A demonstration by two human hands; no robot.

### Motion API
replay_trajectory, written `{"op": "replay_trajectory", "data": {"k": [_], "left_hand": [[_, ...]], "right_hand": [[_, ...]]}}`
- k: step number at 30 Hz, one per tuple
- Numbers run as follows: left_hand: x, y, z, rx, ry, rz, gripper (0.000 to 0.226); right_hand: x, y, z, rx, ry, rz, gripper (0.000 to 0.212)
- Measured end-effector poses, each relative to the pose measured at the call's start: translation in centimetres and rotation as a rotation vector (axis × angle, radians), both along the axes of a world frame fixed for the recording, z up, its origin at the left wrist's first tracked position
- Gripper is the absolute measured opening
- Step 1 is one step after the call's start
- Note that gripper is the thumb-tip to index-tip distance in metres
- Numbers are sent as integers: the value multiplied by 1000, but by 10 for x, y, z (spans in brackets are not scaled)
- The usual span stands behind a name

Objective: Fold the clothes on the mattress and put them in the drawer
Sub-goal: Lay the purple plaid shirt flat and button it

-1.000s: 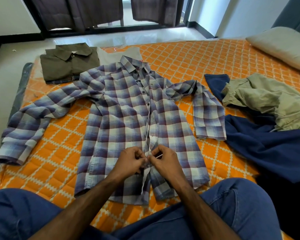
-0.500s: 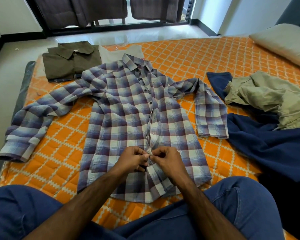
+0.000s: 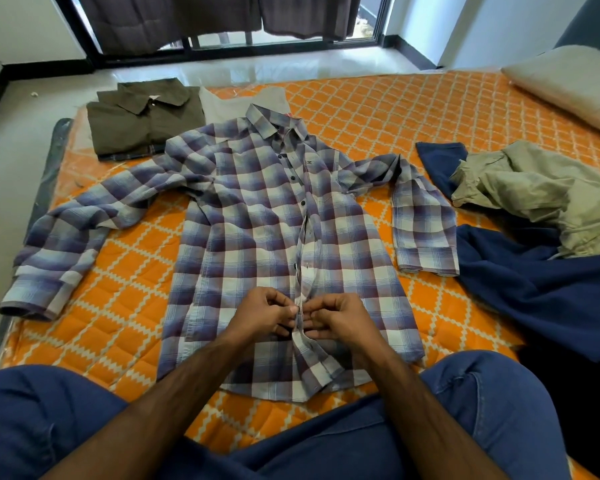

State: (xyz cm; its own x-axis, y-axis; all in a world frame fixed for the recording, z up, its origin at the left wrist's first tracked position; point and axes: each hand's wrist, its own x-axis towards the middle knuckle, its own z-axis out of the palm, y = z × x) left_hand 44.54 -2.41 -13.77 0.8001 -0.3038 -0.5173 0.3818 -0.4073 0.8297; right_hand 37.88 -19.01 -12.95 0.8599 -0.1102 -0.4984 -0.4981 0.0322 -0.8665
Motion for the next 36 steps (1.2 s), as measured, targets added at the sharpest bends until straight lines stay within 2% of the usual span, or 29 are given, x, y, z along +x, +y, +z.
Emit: {"op": "replay_trajectory", "data": {"k": [3,10,17,23,29,32,36], "left_hand": [[-1,1,1,-41,-3,-3,5],[0,-1,8,-128,27,-1,13],[0,-1,-2,-35,-75,-57,9],[-4,-5,-7,79,-250,-67,6],[-5,-6,-8,148,-389,-118,10],[-6,-6,-4,165,-540,-186,10],[-8,-8,0,154,-644,-219,22]], "right_hand": [[1,0,0,-38,-29,1,7],[2,4,-7,-135,-65,-57,13],[1,10,-10,-235,-100,-32,8],[3,13,-15,-403,-113,52,11],[9,8,-12,-294,-77,60,7],[10,10,-9,-282,-41,50,6],[12,9,-8,-304,-18,49,3]]}}
